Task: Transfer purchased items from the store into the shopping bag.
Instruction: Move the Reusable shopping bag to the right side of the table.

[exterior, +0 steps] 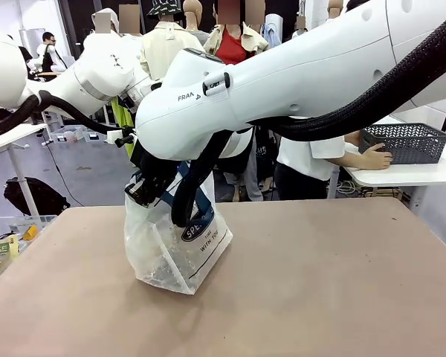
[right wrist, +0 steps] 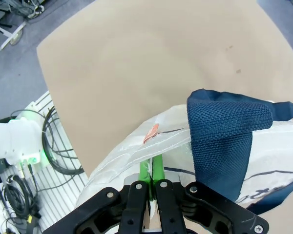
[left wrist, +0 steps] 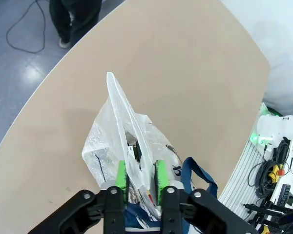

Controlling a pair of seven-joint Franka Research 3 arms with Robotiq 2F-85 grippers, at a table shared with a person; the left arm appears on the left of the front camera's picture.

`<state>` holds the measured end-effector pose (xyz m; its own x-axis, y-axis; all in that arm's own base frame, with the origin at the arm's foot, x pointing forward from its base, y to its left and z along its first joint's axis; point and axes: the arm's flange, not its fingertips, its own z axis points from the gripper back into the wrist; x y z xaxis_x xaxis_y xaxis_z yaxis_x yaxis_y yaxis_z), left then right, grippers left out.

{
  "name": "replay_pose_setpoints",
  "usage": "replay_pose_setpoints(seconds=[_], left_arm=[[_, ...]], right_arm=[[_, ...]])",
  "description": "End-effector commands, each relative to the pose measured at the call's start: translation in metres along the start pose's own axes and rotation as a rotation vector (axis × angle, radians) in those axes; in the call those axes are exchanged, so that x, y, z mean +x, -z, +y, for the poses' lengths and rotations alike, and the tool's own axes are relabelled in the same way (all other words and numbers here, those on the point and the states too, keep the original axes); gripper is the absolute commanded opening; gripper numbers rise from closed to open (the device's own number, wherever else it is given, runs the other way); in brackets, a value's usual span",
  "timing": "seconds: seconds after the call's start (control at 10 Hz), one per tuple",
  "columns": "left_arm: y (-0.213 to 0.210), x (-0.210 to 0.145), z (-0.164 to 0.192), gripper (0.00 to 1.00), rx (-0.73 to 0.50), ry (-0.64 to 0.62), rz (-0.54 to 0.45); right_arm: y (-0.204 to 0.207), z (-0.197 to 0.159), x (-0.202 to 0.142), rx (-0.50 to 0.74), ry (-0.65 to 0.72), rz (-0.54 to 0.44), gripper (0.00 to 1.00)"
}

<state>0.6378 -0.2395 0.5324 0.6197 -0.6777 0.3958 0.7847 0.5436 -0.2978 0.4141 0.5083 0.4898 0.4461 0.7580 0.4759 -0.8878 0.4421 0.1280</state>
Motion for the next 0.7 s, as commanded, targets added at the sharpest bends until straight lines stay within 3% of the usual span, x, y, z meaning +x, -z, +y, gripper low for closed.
replay_pose_setpoints(seconds=[0.0, 0.6], left_arm=[[0.0000, 0.0028, 0.0025, 0.00, 0.021, -0.023, 0.021], [0.0011, 0.0020, 0.0053, 0.00, 0.006, -0.041, 0.022]], right_arm=[[0.0004, 0.0010, -0.0039, 0.034, -0.011, -0.015, 0.00], [-0.0020, 0.0045, -0.0072, 0.002, 0.013, -0.017, 0.00]])
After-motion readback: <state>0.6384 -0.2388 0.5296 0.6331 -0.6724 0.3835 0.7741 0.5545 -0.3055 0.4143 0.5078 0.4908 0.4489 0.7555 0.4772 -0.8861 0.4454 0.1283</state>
